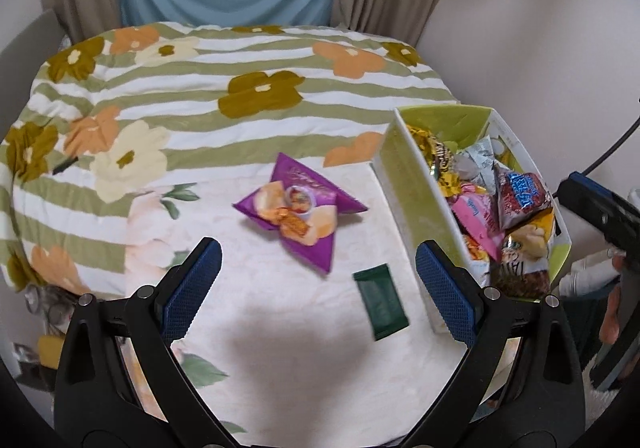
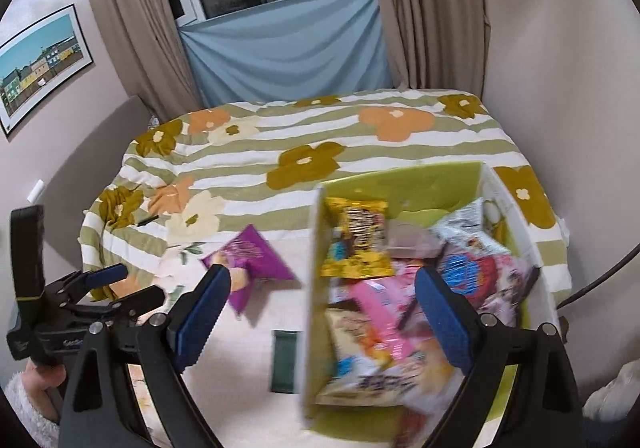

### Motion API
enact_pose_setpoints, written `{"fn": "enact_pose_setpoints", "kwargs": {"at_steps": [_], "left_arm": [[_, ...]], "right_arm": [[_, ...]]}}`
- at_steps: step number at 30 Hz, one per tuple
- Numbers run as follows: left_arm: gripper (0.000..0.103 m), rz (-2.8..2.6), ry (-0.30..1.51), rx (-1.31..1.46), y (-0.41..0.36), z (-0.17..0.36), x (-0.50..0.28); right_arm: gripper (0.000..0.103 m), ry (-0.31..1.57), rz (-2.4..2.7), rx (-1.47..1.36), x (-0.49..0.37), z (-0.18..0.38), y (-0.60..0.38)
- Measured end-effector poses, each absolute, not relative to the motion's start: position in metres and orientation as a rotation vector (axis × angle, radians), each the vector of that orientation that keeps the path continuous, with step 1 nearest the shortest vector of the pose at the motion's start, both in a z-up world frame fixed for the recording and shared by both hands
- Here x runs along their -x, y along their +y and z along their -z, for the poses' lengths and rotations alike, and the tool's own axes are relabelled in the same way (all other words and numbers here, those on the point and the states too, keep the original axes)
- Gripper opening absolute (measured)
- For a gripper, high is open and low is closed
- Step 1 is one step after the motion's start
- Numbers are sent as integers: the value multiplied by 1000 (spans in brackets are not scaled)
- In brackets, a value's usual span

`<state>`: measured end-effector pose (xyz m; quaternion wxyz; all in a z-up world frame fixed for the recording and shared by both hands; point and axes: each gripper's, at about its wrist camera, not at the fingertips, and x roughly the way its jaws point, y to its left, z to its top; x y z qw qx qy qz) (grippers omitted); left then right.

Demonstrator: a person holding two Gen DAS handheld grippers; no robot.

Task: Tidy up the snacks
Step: 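Move both grippers back from the box toward the purple and green packets, then grasp the purple potato chips bag with the left gripper while the right grasps the green packet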

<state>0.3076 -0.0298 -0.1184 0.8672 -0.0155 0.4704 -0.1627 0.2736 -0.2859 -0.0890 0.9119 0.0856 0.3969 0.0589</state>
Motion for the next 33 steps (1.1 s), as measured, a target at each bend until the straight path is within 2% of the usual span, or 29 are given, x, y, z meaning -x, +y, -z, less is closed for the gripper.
{"fn": "enact_pose_setpoints", "kwargs": {"at_steps": [14, 23, 33], "left_arm": [[97, 509, 1021, -63, 18, 130, -368], [97, 616, 1117, -66, -14, 177, -421], [97, 594, 1177, -269, -76, 242, -436]], "right_arm": [[92, 890, -35, -223, -271, 144, -182], [92, 921, 88, -248, -271, 206, -154], [92, 933, 231, -140, -278, 271, -149]]}}
